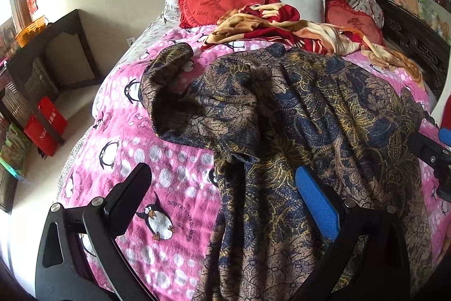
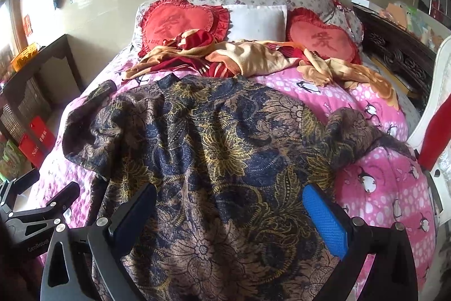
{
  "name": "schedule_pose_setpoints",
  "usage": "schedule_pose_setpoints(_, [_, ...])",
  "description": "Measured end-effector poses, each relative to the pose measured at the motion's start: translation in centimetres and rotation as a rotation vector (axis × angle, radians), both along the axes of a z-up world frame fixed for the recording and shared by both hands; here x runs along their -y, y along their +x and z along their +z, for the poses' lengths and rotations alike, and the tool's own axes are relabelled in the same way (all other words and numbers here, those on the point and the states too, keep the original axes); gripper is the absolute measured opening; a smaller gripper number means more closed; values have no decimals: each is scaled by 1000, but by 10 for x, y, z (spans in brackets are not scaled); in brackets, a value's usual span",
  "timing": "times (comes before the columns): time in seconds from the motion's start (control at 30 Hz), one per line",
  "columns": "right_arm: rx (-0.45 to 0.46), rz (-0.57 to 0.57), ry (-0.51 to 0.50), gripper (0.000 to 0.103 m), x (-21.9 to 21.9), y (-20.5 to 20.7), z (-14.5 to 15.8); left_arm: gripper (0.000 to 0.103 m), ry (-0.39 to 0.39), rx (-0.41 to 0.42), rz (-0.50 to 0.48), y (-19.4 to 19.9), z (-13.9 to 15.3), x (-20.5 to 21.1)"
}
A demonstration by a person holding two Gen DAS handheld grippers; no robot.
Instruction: Fold small clothes
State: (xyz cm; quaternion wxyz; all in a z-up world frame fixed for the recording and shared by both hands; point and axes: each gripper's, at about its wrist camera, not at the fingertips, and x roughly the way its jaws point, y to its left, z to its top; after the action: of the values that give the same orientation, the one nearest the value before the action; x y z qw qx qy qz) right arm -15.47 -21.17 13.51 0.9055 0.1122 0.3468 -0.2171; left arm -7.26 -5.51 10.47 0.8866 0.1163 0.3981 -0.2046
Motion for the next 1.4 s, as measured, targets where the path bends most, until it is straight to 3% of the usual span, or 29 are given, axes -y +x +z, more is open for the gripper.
schedule_pose_setpoints(0.4, [-12, 13, 46, 103, 4, 17, -11, 103, 1, -8, 21, 13, -4, -1])
schedule_pose_setpoints(1.1, [-65, 43, -1, 103, -7, 38, -21, 103, 17, -17, 46, 29, -11, -3])
schedule_pose_setpoints(1.4, [-69, 84, -1, 103, -14, 58, -20, 103, -2, -29, 119, 62, -11, -19])
